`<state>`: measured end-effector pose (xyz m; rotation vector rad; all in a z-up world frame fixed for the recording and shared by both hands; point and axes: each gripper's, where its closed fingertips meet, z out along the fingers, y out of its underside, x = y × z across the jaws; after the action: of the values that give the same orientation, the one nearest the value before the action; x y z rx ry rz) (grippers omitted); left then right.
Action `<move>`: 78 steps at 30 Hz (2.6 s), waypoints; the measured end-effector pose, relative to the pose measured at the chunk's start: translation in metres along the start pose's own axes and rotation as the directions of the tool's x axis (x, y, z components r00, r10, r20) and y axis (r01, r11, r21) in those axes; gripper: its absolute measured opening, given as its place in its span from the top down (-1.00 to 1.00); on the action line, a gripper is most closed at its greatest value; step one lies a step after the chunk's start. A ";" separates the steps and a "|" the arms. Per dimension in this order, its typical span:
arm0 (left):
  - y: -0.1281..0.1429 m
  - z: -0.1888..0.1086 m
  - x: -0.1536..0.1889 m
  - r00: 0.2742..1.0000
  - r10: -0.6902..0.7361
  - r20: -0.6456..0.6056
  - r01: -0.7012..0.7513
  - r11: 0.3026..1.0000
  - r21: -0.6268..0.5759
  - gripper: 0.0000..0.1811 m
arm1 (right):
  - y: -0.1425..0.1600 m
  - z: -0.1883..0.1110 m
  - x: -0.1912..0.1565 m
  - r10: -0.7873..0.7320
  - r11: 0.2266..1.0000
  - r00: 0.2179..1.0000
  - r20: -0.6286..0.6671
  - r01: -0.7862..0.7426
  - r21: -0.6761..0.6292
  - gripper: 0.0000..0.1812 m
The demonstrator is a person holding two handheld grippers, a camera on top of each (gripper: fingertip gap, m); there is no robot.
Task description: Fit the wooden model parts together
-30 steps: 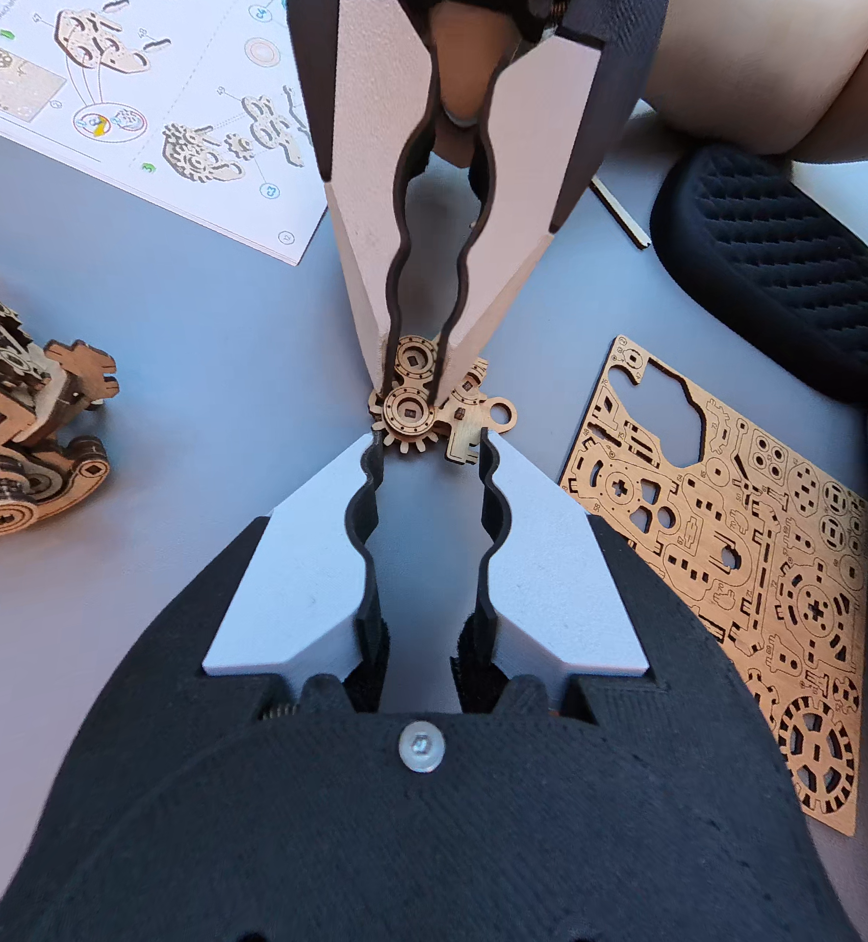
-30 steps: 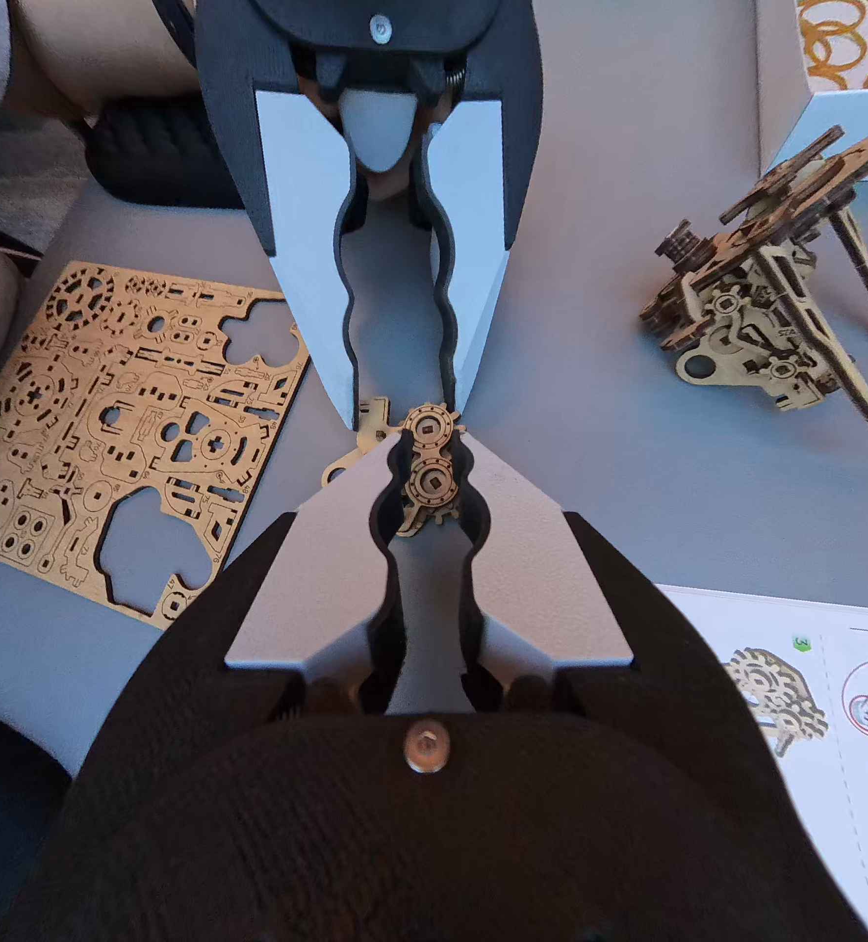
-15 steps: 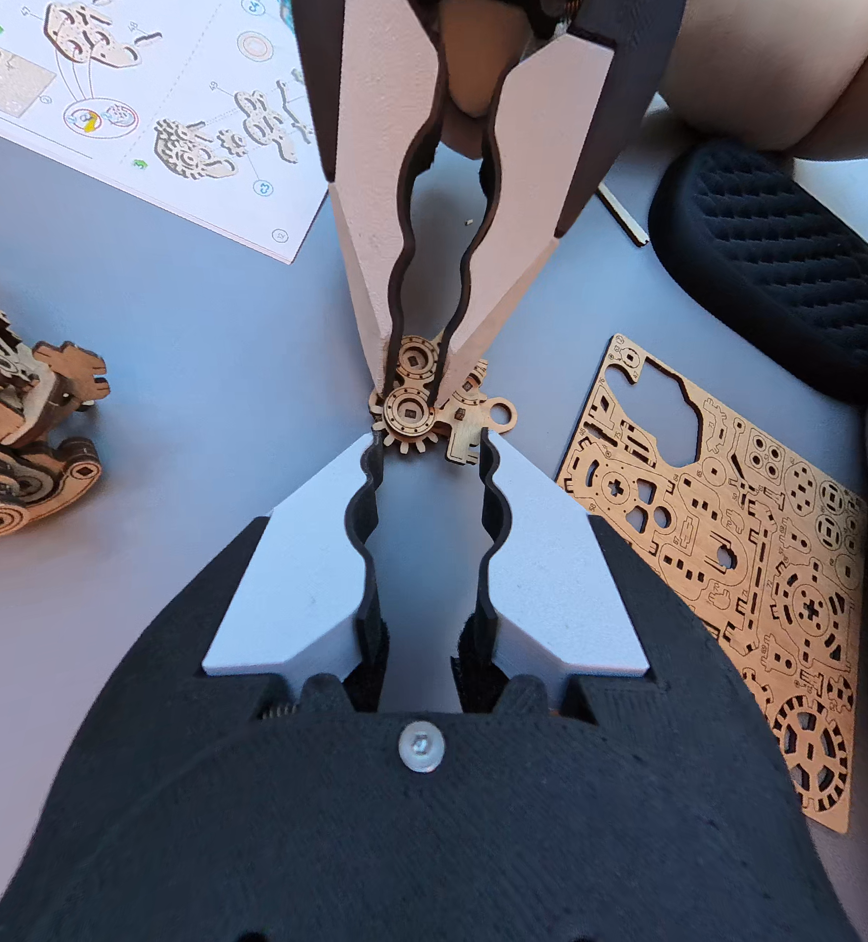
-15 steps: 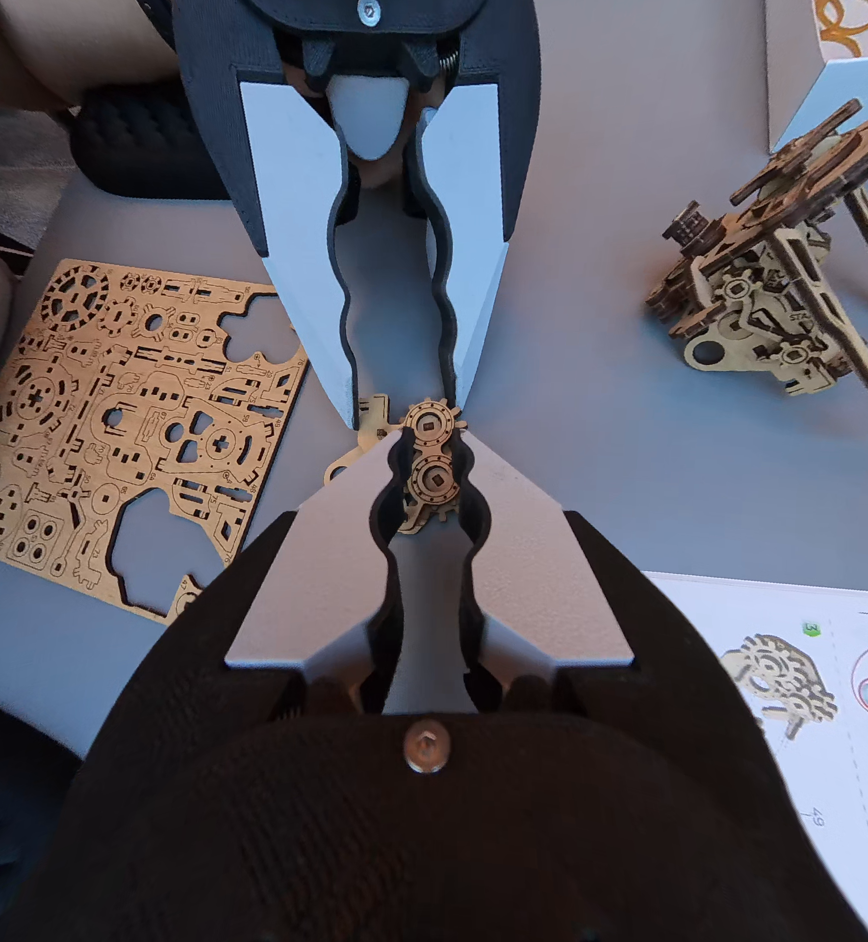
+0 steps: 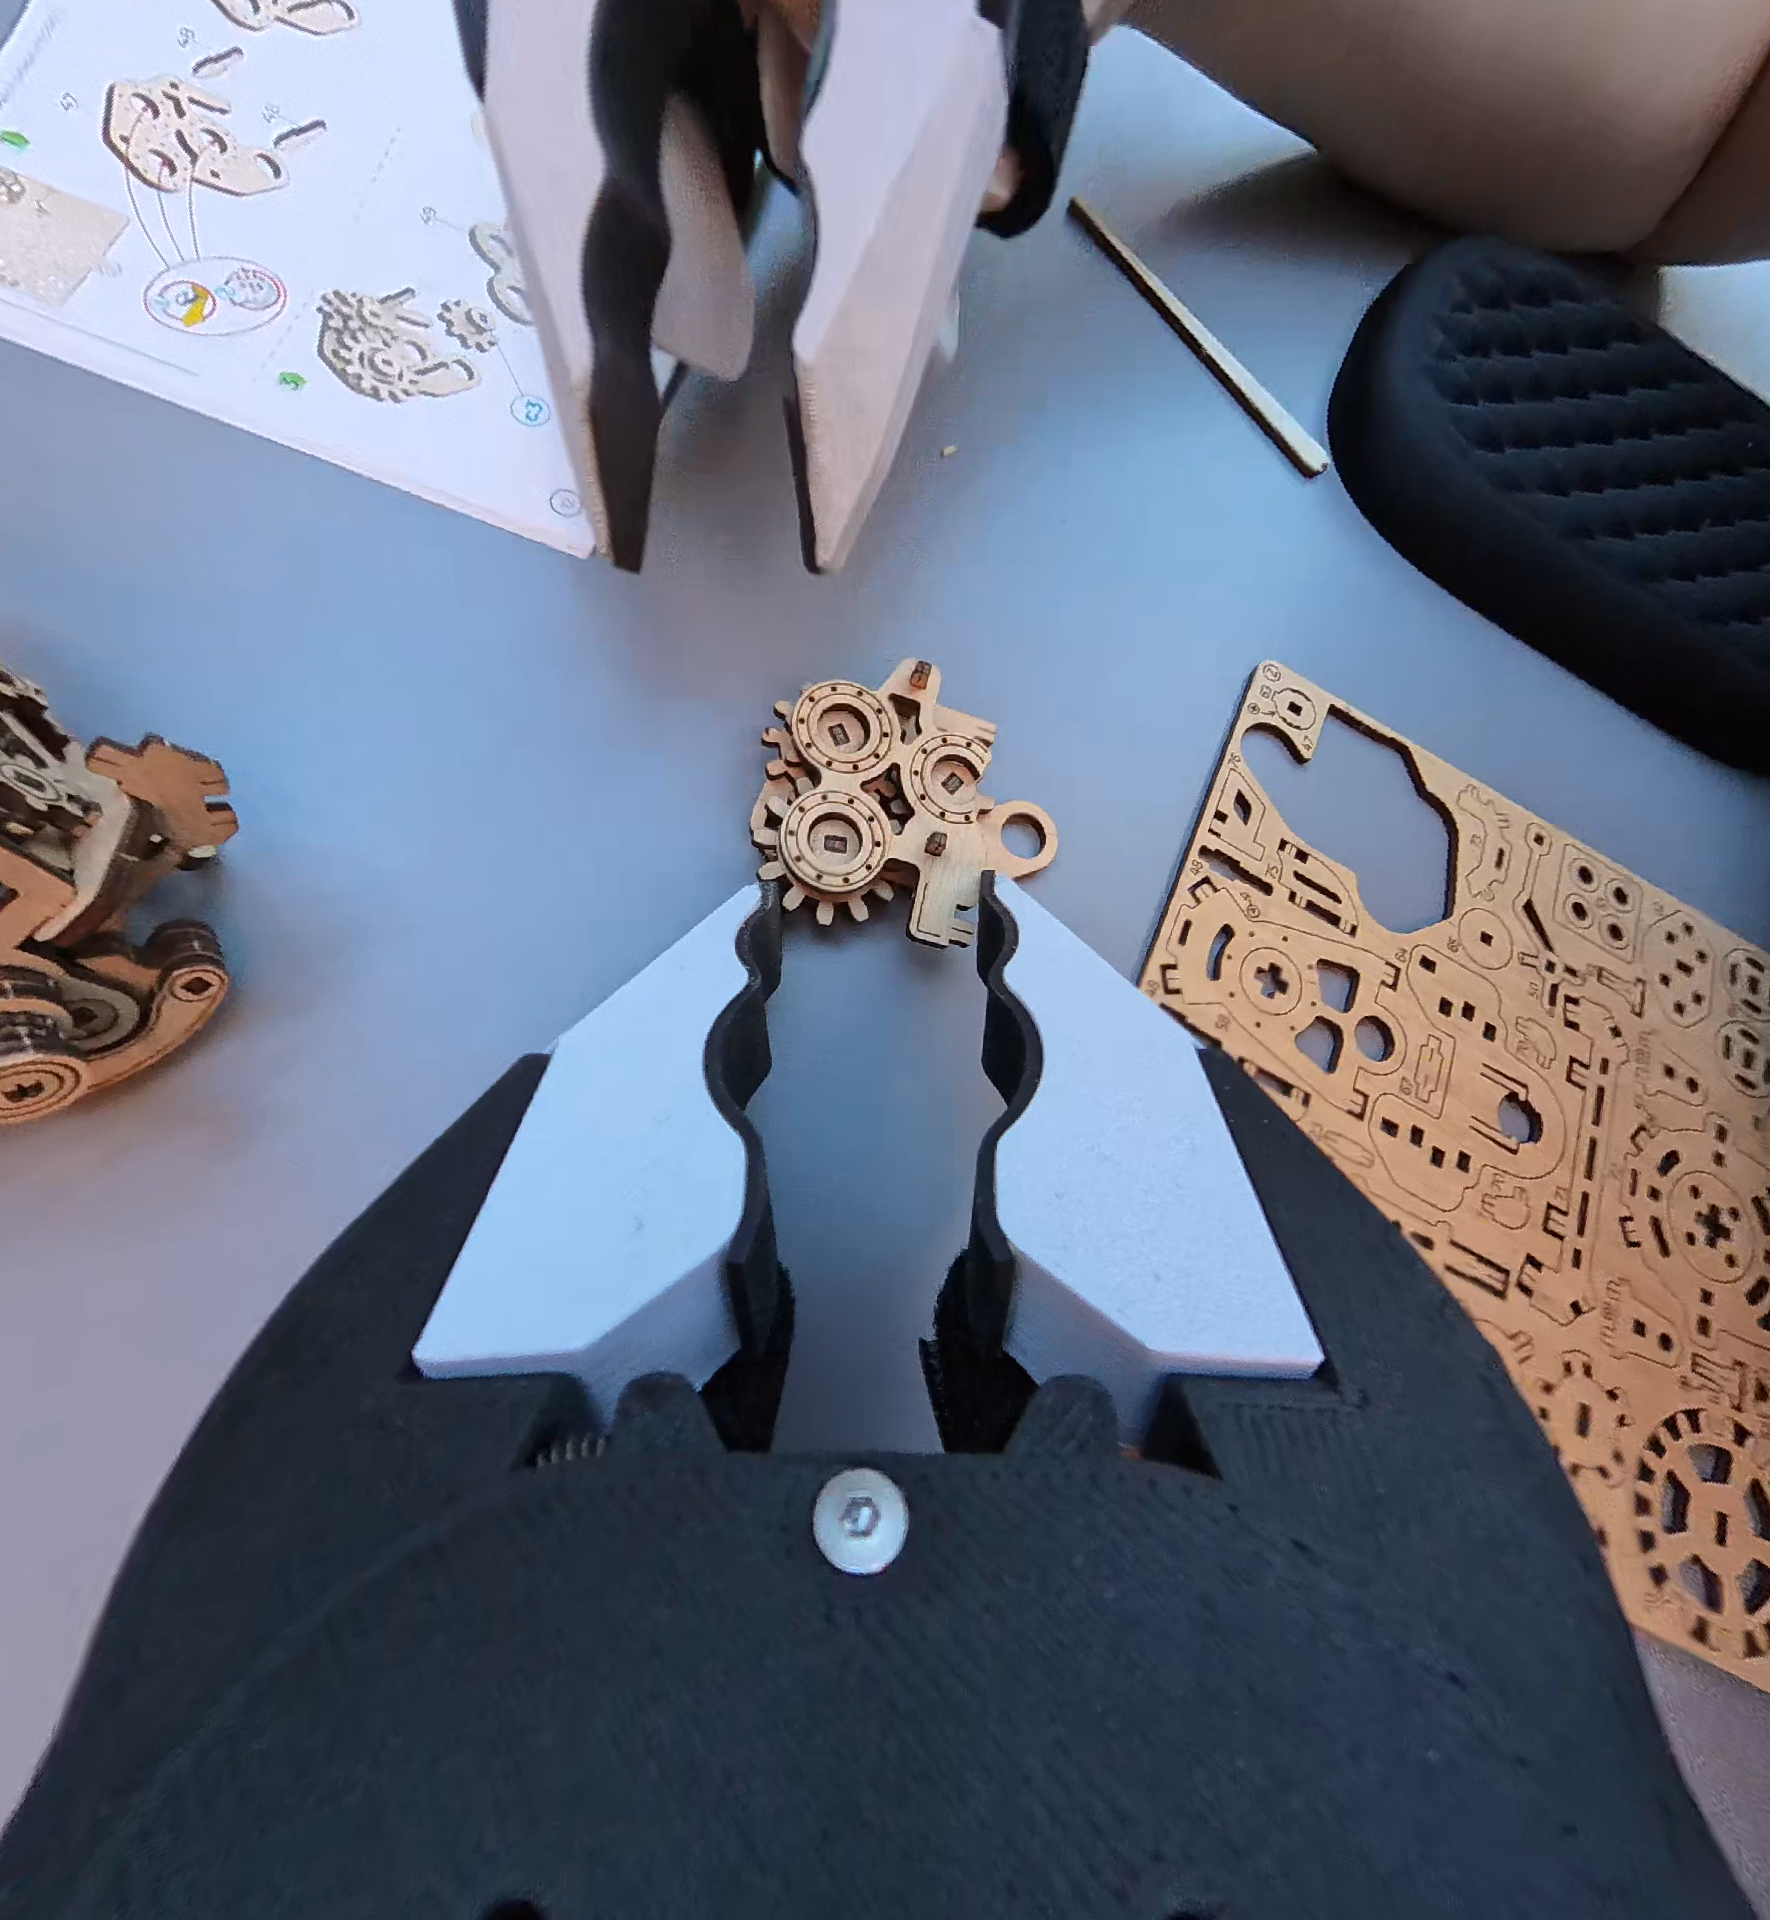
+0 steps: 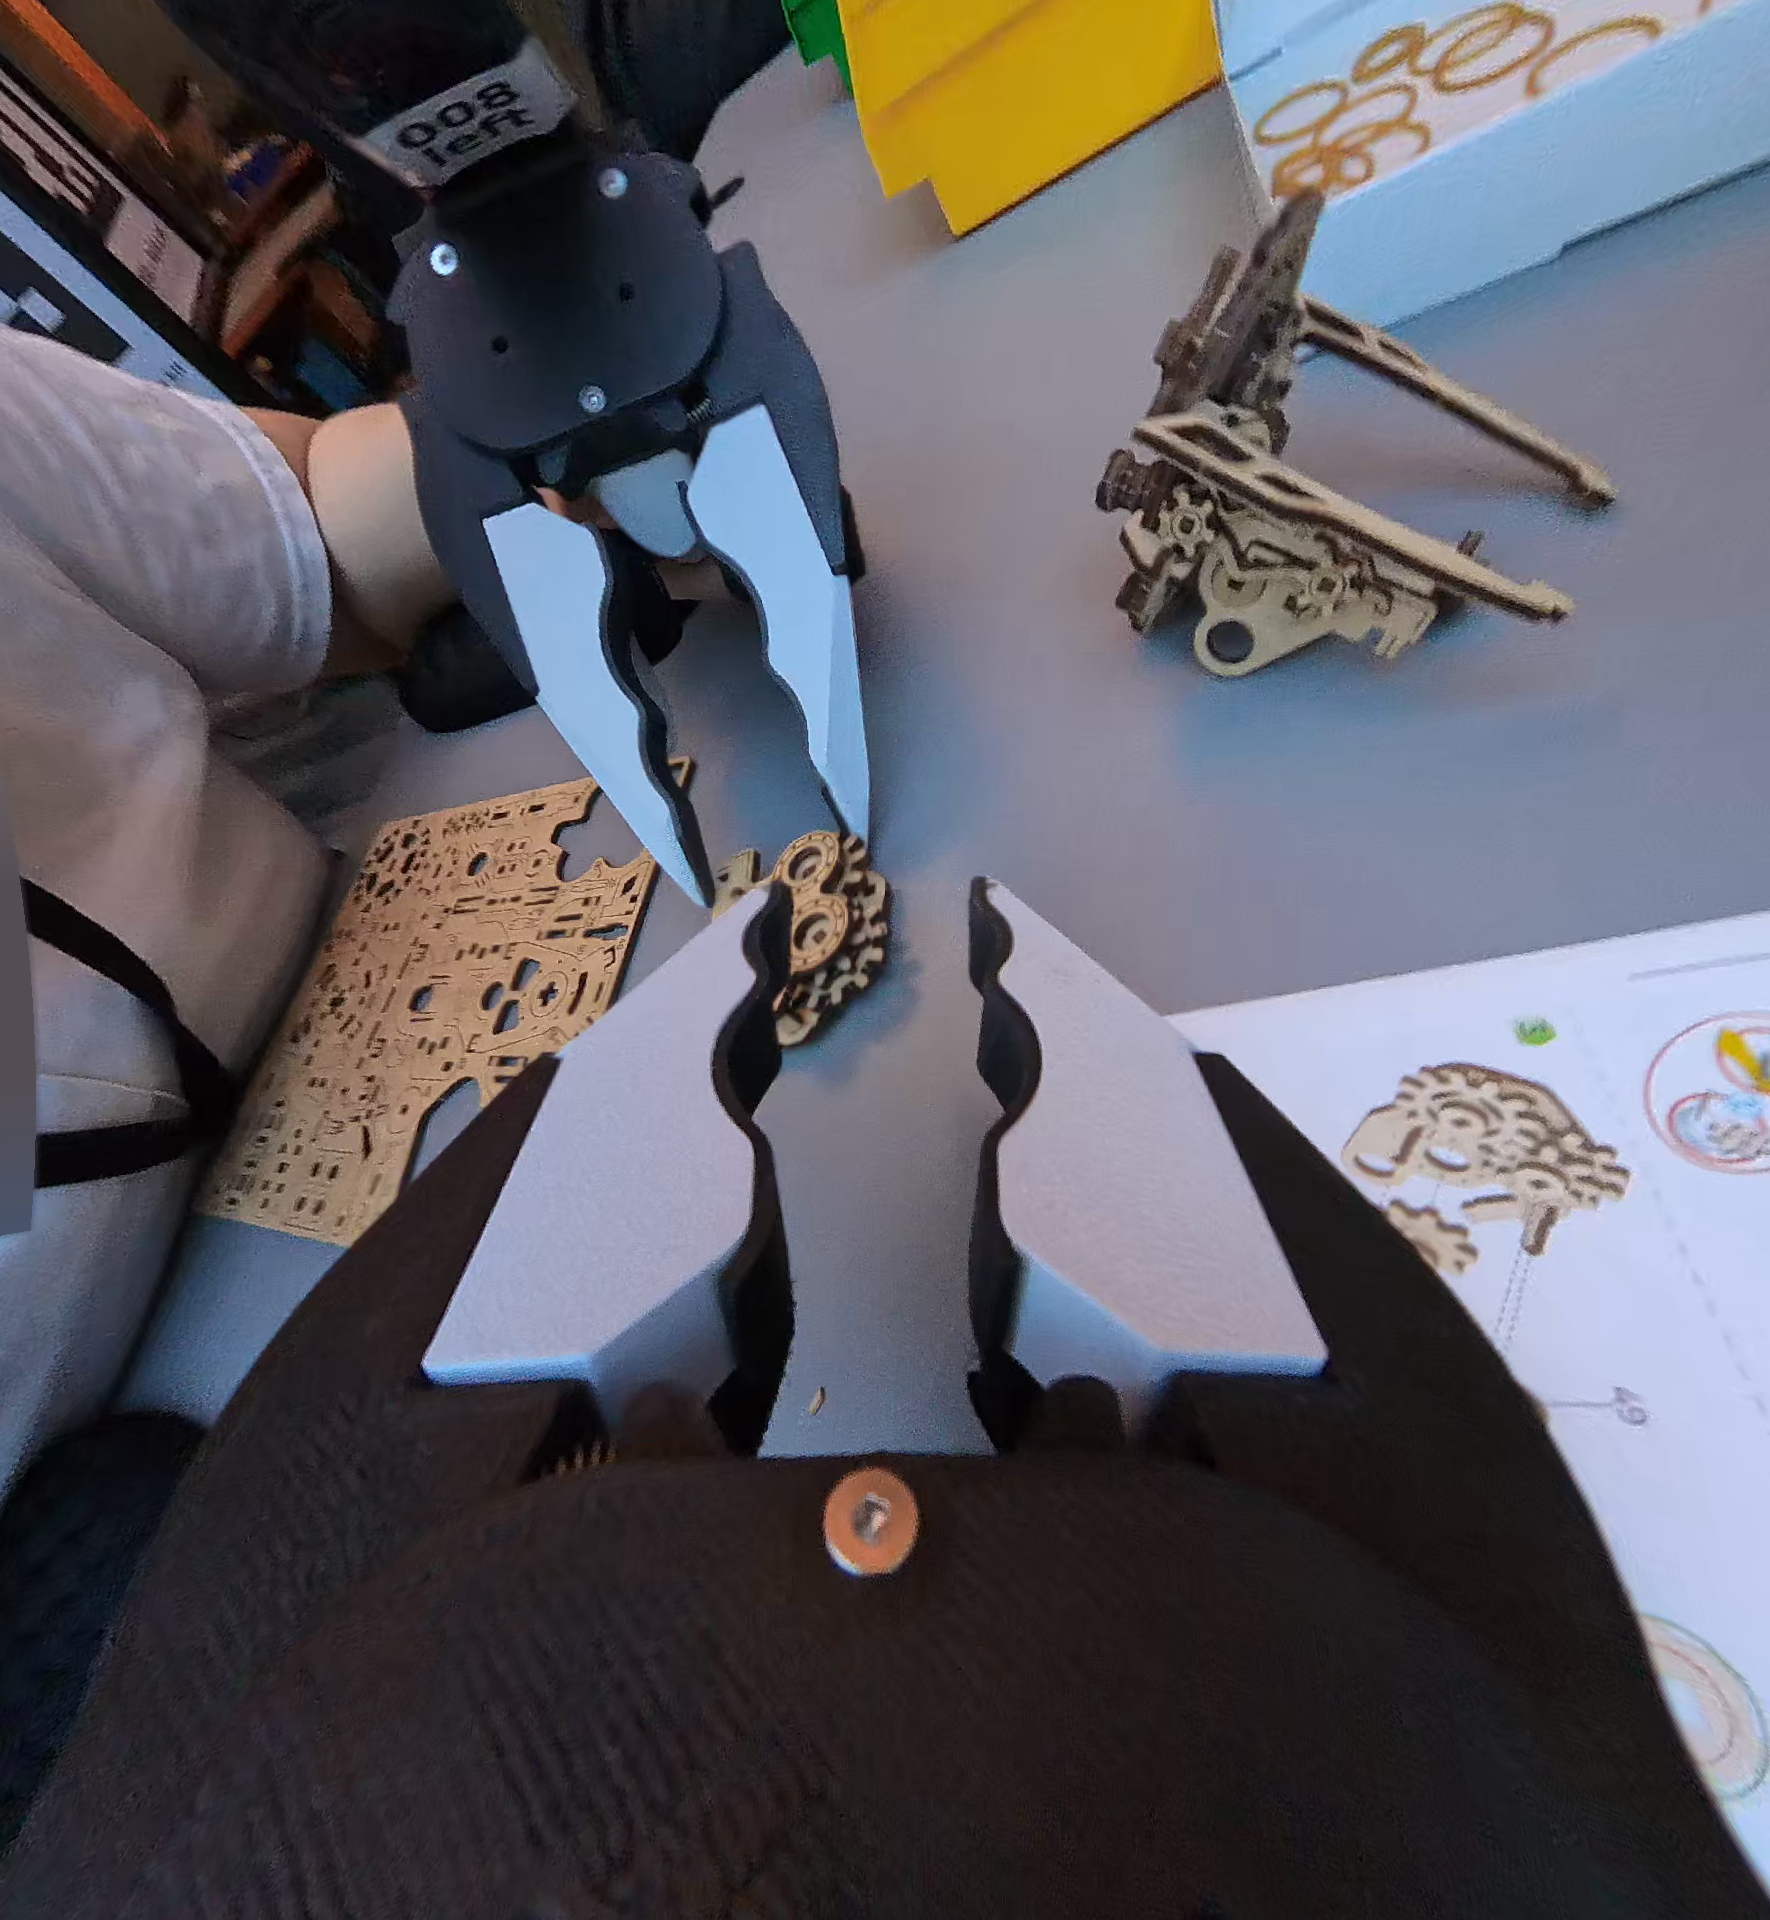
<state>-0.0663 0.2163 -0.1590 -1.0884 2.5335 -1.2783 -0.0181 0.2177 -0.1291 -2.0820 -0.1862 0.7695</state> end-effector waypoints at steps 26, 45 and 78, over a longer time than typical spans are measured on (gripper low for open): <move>-0.010 -0.003 -0.013 0.968 0.169 0.183 -0.174 0.985 0.013 0.61 | 0.015 0.019 -0.009 0.495 0.863 0.867 0.053 -0.485 -0.140 0.83; -0.049 -0.021 0.005 0.820 -0.376 -0.432 0.507 0.828 0.239 0.74 | -0.032 0.007 -0.024 0.440 0.870 0.827 0.350 -0.490 0.062 0.85; -0.073 -0.051 -0.020 0.865 -0.366 -0.344 0.499 0.707 0.501 0.80 | -0.062 0.004 -0.020 0.255 0.869 0.955 0.154 -0.296 0.397 0.81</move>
<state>-0.0303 0.2343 -0.0768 -1.4871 1.7958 -2.2116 -0.0274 0.2491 -0.0729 -1.6792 0.2169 0.9882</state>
